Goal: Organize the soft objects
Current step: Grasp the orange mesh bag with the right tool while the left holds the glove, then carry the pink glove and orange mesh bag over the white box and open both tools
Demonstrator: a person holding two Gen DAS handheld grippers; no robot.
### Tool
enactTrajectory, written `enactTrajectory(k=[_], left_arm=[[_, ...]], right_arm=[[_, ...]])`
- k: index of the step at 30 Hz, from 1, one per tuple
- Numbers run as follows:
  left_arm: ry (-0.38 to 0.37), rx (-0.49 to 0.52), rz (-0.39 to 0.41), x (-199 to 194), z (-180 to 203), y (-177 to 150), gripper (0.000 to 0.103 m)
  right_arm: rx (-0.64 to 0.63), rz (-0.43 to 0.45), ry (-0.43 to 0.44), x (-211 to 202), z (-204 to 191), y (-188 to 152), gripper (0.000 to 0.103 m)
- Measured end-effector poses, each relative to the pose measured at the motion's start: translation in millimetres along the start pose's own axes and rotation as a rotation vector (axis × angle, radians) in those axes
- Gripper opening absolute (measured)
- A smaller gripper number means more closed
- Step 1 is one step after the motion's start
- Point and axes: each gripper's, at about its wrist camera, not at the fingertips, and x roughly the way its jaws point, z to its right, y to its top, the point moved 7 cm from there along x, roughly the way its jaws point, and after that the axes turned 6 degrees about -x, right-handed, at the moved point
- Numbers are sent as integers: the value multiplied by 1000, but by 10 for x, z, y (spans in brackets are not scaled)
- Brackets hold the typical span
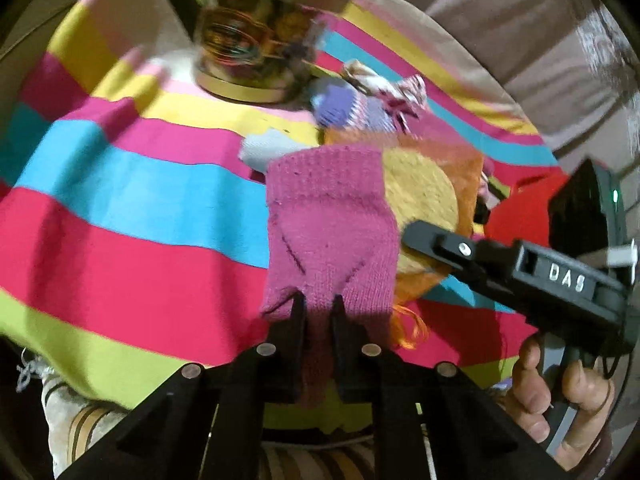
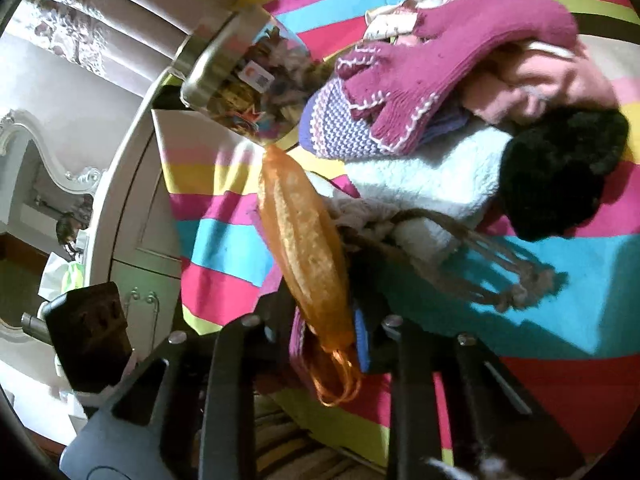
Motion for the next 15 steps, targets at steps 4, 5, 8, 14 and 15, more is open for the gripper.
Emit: enactTrajectory(k=[4,5,8,14,15], left_arm=[[-3,-62,35,-103,-103,37,11],[0,-71,42,-117,-114,35,11],[-4,-80,62,-138,-75,39,11],[-34,-100,138,-330,-62,98,11],[-43,-103,149,-357,-55,107,11]], right_arm=[[13,22,6,-121,76,-42,24],[13,25,2,-156,91,-50,24],[11,35,7,-310,73,-82,22],[-25,93,-20,-618,-5,-146,19],[-25,103,-28,-669,4,-164,19]])
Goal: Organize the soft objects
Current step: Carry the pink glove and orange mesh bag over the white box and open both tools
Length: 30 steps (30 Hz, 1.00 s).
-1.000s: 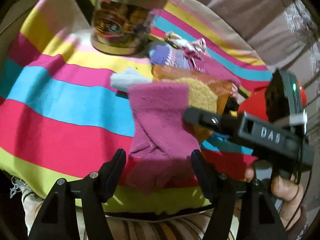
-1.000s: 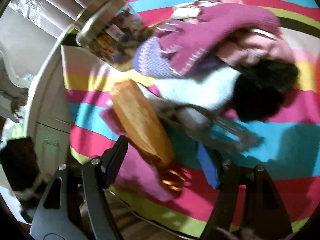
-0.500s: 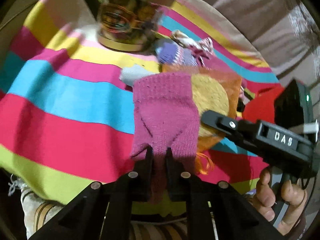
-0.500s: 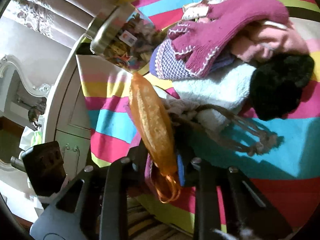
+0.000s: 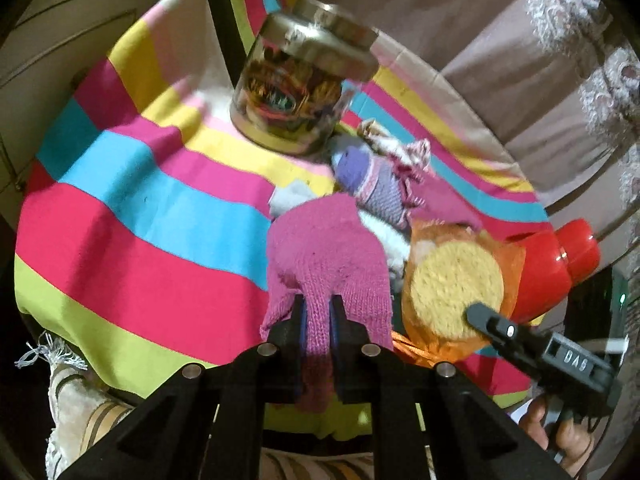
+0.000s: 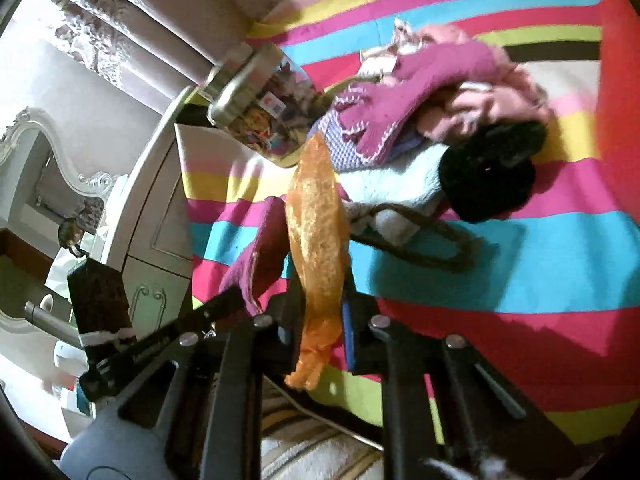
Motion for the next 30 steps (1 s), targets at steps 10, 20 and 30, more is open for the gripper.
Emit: enactTrajectory(k=[10,20,30], left_arm=[[-12,-28,75,-196,20,64,10],[-101,56,140,-508,482,61,10],[-234,232,7,-544,1488,-458,10]], right_arm=[[27,116,-38,-601,152,-42,19],[41,179,-113,-1114,372,-211,19],[21,211,-303,-1793,598,-488,19]])
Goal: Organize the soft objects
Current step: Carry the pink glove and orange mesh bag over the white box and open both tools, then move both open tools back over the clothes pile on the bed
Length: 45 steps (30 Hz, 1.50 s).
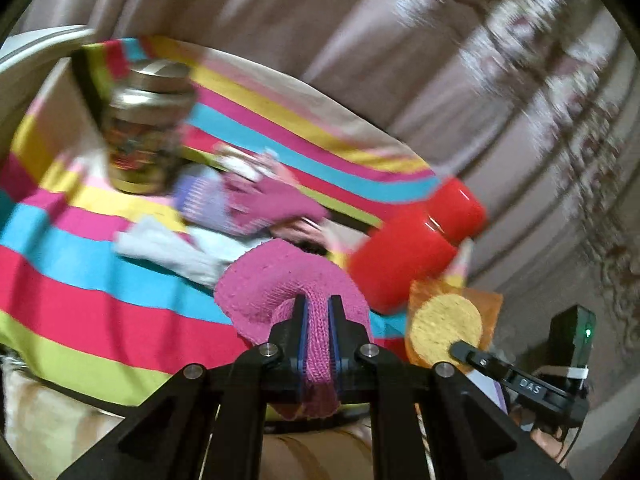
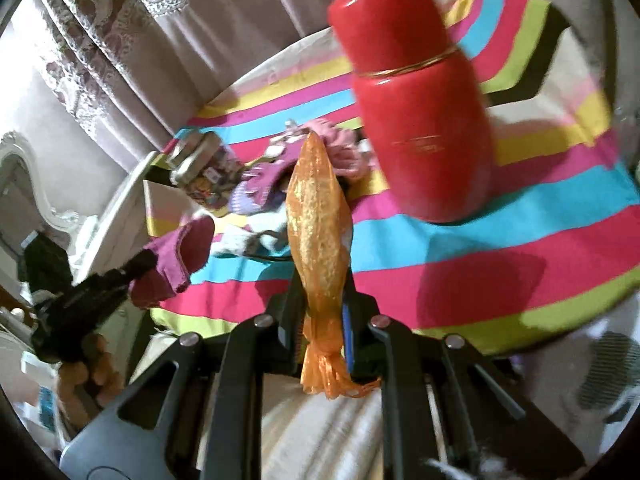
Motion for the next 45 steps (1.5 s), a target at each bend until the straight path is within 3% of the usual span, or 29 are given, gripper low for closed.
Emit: enactTrajectory(k=[10,15,24,26,29,30,32,34,41,45], left_arm=[[-161,188,-210,471,1268,-711,10],[-217,265,-290,675,1799,-1088,10],[-276,353,-396,872,2389,-1615,11],[-310,365,-441,925,2485,-1730,16],[-297,367,-479,993,2506,-1818,41],[-293,362,-480,996,2496,-1822,47],[-274,359,-467,1006,2480,-1791,49],[-261,352,-453,999,2447,-1740,49],[-170,430,-309,868,2238,-1434,49],[-113,417,-280,801,1966,-1209,50]], right_arm=[[53,8,-197,-701,783,-266,19],[99,7,-247,-994,1129,-393,19],[178,6,-323,-1405,1629,-615,19],[190,9,-332,-1468,1711,-651,19],[220,-4,-357,-1525,1838,-710,24],[232,-7,-373,-1552,1885,-730,28],[237,0,-398,-1614,1955,-752,51],[232,7,-417,-1663,1983,-759,59],[224,60,-460,-1888,1997,-680,59],[207,80,-480,-1963,1962,-617,59]])
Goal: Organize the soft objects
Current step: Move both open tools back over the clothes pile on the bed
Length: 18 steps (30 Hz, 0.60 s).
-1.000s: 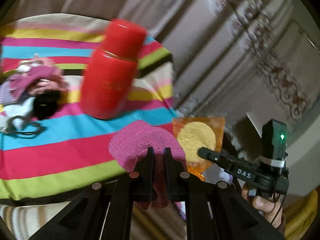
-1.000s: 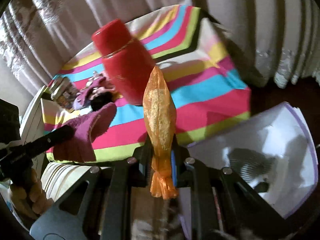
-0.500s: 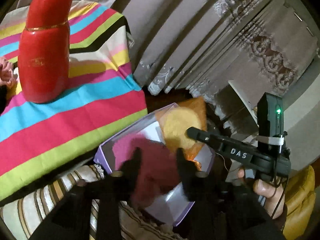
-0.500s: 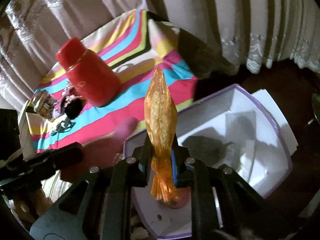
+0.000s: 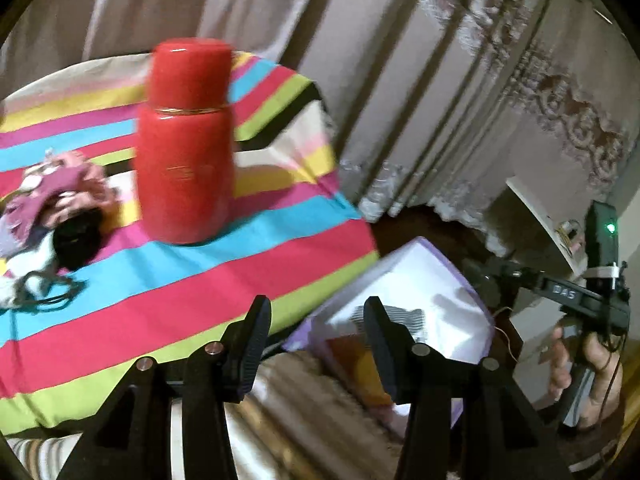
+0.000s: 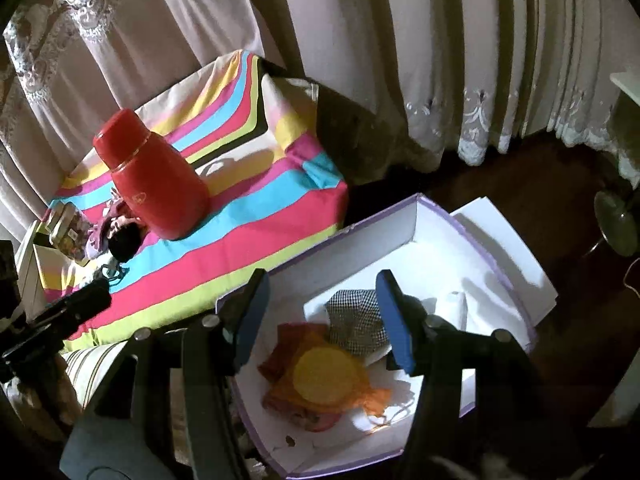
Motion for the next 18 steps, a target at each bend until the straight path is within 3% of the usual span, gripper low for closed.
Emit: enactTrajectory(k=[9,18], left_arm=[[115,-143,56,-442,-1057,-12,50],[260,-412,102,-1013,-2307,-146,50]], right_arm=[[-60,21,62,-1,-356,98,59],[-165,-39,136,305,-1003,46,59]])
